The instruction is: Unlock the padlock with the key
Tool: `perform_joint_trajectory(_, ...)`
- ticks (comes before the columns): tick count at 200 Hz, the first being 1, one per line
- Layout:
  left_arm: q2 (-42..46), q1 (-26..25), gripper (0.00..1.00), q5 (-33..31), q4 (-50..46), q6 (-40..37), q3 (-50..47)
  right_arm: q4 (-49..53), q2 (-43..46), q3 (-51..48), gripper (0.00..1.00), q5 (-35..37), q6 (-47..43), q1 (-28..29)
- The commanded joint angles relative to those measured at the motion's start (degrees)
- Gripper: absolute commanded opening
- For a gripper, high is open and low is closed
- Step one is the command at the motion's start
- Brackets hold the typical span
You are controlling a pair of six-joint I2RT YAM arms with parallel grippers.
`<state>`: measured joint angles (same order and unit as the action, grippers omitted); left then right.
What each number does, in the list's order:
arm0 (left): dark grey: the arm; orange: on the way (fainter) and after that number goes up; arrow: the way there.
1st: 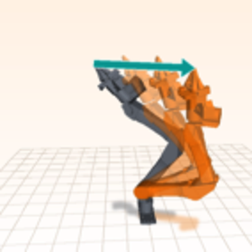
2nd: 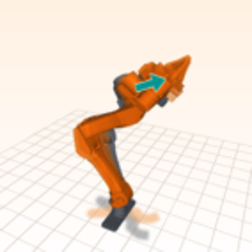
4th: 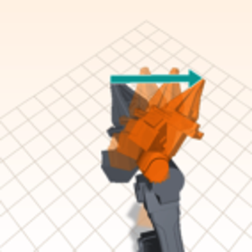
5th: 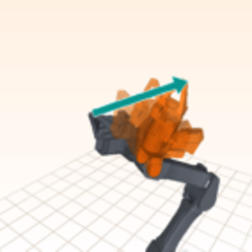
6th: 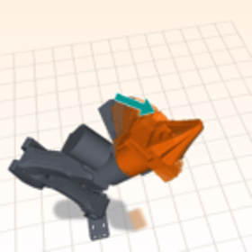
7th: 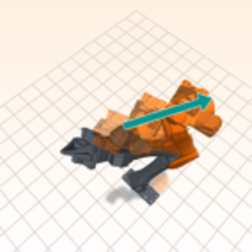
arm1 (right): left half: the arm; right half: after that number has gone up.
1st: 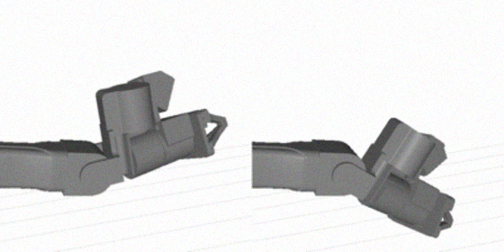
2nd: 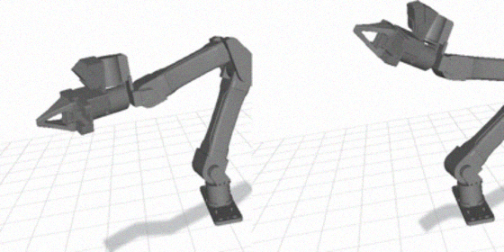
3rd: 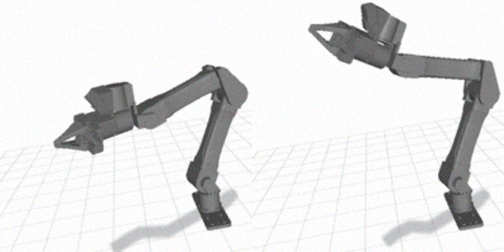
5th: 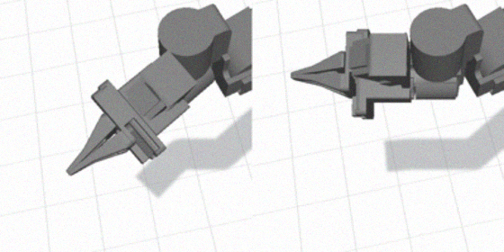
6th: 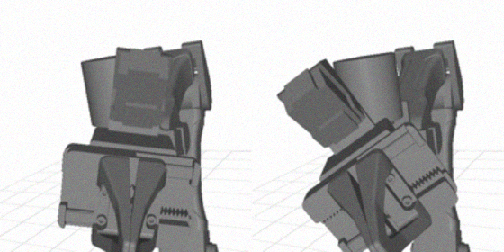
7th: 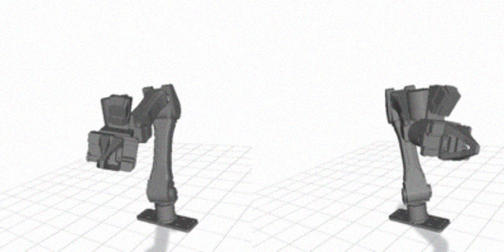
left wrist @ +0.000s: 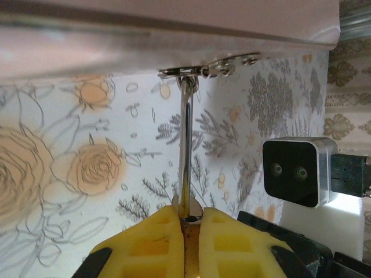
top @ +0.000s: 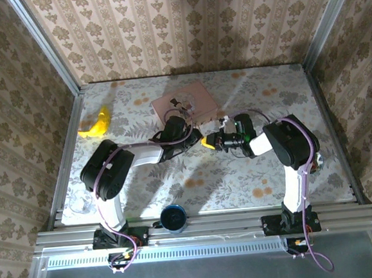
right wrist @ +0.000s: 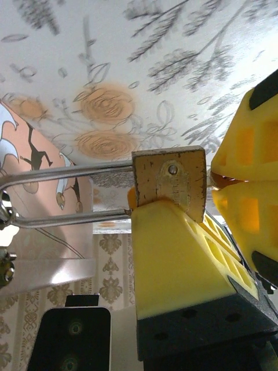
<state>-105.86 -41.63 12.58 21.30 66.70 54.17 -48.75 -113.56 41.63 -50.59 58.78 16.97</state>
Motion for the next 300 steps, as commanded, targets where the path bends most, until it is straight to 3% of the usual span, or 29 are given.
perform_joint_trajectory(1, 2.37, -1.79, 0.0, 5.79, -3.3, 2.02, -2.9, -3.49, 2.21, -3.05, 0.0, 9.44, 3.83, -2.05)
perform_joint_trajectory(18, 2.67, -2.13, 0.0, 5.58, -3.1, 2.3, -3.61, -3.3, 3.32, -5.13, 0.0, 11.13, 4.22, -1.53)
perform_joint_trajectory(47, 3.37, -2.31, 0.0, 4.58, -3.94, 2.21, -4.23, 0.94, 6.19, -6.37, 0.22, 13.78, 1.29, -0.85)
perform_joint_trajectory(98, 3.56, -2.49, 0.0, 3.68, -4.52, 2.21, -4.17, 16.66, 14.07, -4.42, 0.36, 19.61, -8.11, 1.43)
perform_joint_trajectory(136, 3.13, -2.49, 0.0, 3.86, -4.31, 2.56, -4.01, 27.73, 19.6, -3.13, 0.36, 27.01, -15.97, 4.83)
perform_joint_trajectory(191, 3.03, -2.15, 0.0, 3.94, -4.98, 2.55, -3.64, 45.26, 26.99, 0.76, 0.31, 50.0, -28.86, 15.76)
perform_joint_trajectory(252, 3.38, -1.79, 0.0, 4.21, -5.74, 2.34, -3.2, 49.7, 24.74, 4.77, 0.28, 58.9, -34.26, 21.08)
perform_joint_trajectory(300, 3.27, -1.7, 0.0, 4.47, -6.12, 2.21, -3.02, 51.4, 21.62, 8.94, 0.28, 61.92, -37.26, 23.4)
